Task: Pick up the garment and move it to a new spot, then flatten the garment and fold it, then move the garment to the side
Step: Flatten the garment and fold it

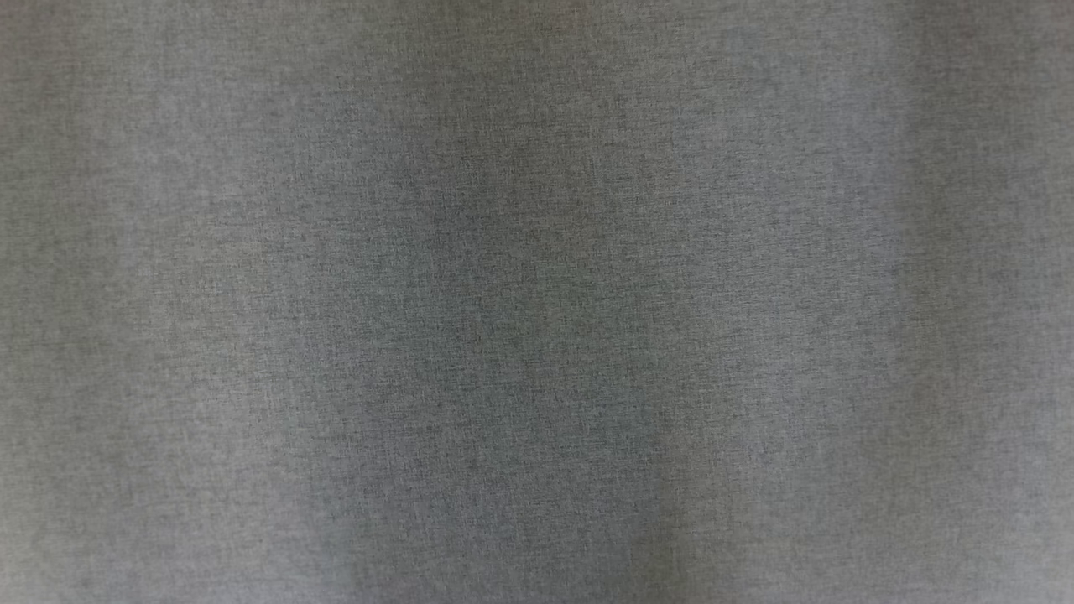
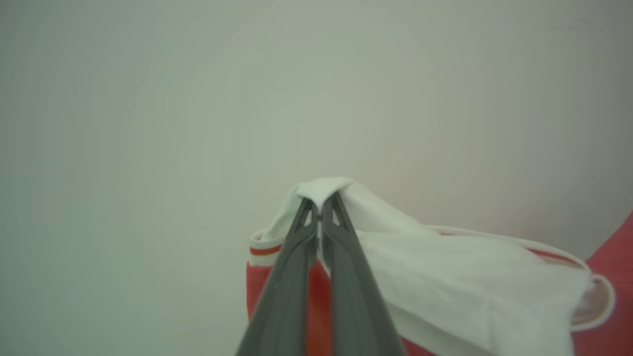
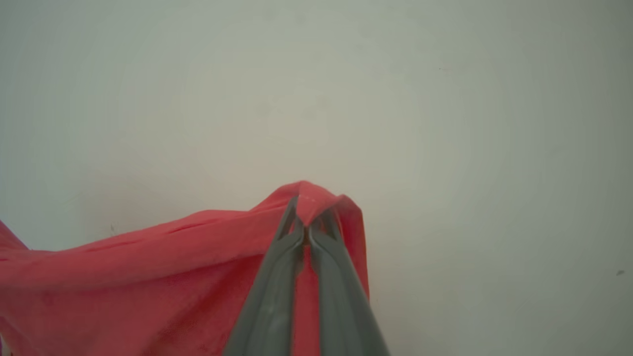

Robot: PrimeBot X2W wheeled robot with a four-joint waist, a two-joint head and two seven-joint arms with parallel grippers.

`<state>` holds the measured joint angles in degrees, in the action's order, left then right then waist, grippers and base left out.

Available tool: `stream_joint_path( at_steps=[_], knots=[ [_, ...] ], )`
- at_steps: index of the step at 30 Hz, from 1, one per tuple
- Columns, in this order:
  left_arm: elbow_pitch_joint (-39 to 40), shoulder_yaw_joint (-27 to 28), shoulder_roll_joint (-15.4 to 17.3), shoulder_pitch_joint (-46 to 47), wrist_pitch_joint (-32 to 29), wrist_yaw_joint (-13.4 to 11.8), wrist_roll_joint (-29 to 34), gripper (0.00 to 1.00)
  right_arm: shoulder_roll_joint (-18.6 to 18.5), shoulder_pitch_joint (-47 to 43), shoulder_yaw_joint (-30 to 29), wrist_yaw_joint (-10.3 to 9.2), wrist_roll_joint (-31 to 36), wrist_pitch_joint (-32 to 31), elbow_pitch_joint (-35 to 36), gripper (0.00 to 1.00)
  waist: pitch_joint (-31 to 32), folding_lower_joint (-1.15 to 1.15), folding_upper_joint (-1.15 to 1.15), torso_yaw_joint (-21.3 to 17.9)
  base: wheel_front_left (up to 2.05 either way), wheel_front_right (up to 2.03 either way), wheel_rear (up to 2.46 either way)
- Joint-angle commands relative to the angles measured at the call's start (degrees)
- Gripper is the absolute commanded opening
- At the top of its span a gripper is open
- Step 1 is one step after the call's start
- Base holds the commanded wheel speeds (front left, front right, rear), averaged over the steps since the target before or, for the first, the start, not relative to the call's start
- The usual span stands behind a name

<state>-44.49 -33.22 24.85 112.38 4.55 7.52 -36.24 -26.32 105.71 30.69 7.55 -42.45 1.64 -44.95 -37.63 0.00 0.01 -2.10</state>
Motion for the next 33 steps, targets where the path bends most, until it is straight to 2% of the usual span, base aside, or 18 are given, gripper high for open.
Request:
stream_joint_path(
  at_steps=[1, 7, 11, 14, 17, 22, 23, 24, 28, 33],
  knots=[
    [-0.5, -0.3, 0.0, -0.9, 0.6, -0.1, -1.2, 0.00, -0.2, -0.6, 0.7, -0.15, -0.6, 0.6, 0.0, 0.00, -0.1, 0.00, -0.01, 0.1, 0.00, 0.00, 0.00],
    [-1.7, -1.2, -0.1, -8.3, 6.4, -0.1, -2.9, 0.00, -2.2, -7.5, 5.5, -0.15, -3.6, 4.0, 1.9, 0.00, 2.4, 0.00, -0.01, 0.1, 0.00, 0.00, 0.00],
    [0.6, -0.1, 0.3, -17.9, 9.1, -0.8, -5.0, 0.00, -4.5, -16.5, 8.1, -0.15, -6.6, 7.1, 5.4, 0.00, 6.1, 0.00, -0.01, 0.3, 0.00, 0.00, 0.00],
    [4.7, 1.0, 1.2, -27.1, 10.0, -2.2, -6.3, 0.00, -6.6, -23.7, 9.5, -0.15, -8.3, 9.2, 8.9, 0.00, 9.4, 0.00, -0.01, 0.5, 0.00, 0.00, 0.00],
    [11.3, 2.6, 2.8, -37.4, 10.5, -4.8, -7.7, 0.00, -8.4, -32.0, 10.9, -0.15, -9.3, 10.6, 12.8, 0.00, 12.7, 0.00, -0.01, 0.5, 0.00, 0.00, 0.00],
    [25.2, 5.2, 4.8, -56.4, 10.7, -11.0, -9.3, 0.00, -11.4, -45.3, 11.0, -0.15, -10.2, 11.6, 17.9, 0.00, 17.4, 0.00, -0.01, 0.7, 0.00, 0.00, 0.00],
    [25.2, 5.2, 4.8, -56.4, 10.7, -11.0, -9.3, 0.00, -11.4, -45.3, 11.0, -0.15, -10.2, 11.6, 17.9, 0.00, 17.4, 0.00, -0.01, 0.7, 0.00, 0.00, 0.00],
    [28.2, 5.3, 5.2, -60.3, 10.6, -12.3, -9.7, 0.00, -11.7, -48.0, 10.8, -0.15, -10.1, 11.7, 18.9, 0.00, 18.1, 0.00, -0.01, 0.7, 0.00, 0.00, 0.00],
    [38.1, 5.8, 6.1, -74.2, 10.6, -16.9, -11.1, 0.00, -12.7, -58.2, 8.2, -0.15, -10.3, 12.2, 21.8, 0.00, 20.7, 0.00, -0.01, 0.9, 0.00, 0.00, 0.00],
    [46.3, 6.5, 6.1, -87.7, 10.6, -20.5, -13.2, 0.00, -13.0, -69.9, 4.0, -0.15, -8.8, 12.4, 24.5, 0.00, 22.9, 0.00, -0.01, 1.0, 0.00, 0.00, 0.00]
  ],
)
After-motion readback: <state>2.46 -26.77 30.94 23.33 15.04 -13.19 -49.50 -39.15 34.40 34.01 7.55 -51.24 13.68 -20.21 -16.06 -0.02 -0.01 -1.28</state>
